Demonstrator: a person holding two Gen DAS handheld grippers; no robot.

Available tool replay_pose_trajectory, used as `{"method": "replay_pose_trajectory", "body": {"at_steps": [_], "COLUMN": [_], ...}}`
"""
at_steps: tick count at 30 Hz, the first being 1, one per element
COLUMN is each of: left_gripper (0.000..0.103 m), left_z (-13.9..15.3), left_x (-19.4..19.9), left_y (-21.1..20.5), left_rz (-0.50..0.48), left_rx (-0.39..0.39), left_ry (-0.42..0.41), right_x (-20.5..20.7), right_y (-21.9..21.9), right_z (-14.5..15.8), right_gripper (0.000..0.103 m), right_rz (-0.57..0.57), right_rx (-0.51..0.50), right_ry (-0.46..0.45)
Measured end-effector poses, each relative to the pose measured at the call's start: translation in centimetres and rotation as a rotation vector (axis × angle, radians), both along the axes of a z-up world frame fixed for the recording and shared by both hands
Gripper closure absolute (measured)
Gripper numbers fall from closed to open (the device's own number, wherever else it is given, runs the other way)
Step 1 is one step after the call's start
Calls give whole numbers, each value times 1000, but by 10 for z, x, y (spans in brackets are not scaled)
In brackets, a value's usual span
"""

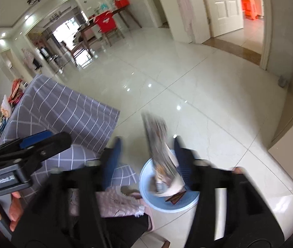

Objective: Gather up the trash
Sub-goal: 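Carry both items over the blue bin and open both tools, then move both tools back to the trash on the tablecloth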

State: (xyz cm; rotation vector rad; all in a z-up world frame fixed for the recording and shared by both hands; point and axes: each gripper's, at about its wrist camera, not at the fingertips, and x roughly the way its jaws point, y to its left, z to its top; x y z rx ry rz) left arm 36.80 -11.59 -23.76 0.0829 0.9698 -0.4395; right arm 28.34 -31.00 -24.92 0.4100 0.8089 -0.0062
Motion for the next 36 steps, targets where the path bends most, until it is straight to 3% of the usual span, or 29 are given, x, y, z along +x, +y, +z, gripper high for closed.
{"method": "replay_pose_trajectory", "body": {"at_steps": [11,19,24,28,33,36], "left_gripper": [30,30,27,24,21,19], "left_z": [34,89,121,131,129,118], "left_x": [-18,-46,-61,-67,-66,-69], "left_y": [21,71,140,204,296,344], "left_rz": [0,44,163,281,429,491], "left_rx": [-41,-64,-35,0,51,26], "left_ry": [-57,-187,-284,-315,-315,-297], "right_x": [-11,-18,-16,-9,7,19], "right_y": [18,71,130,181,244,283], "right_z": [37,89,121,133,135,132], "right_gripper": [47,47,47,47,45,44], "right_rz": [22,127,244,338,439,498], "right_rx": [-16,-30,-48,-53,-72,-74], "right_ry": [-43,-143,-205,-227,-211,-191]}}
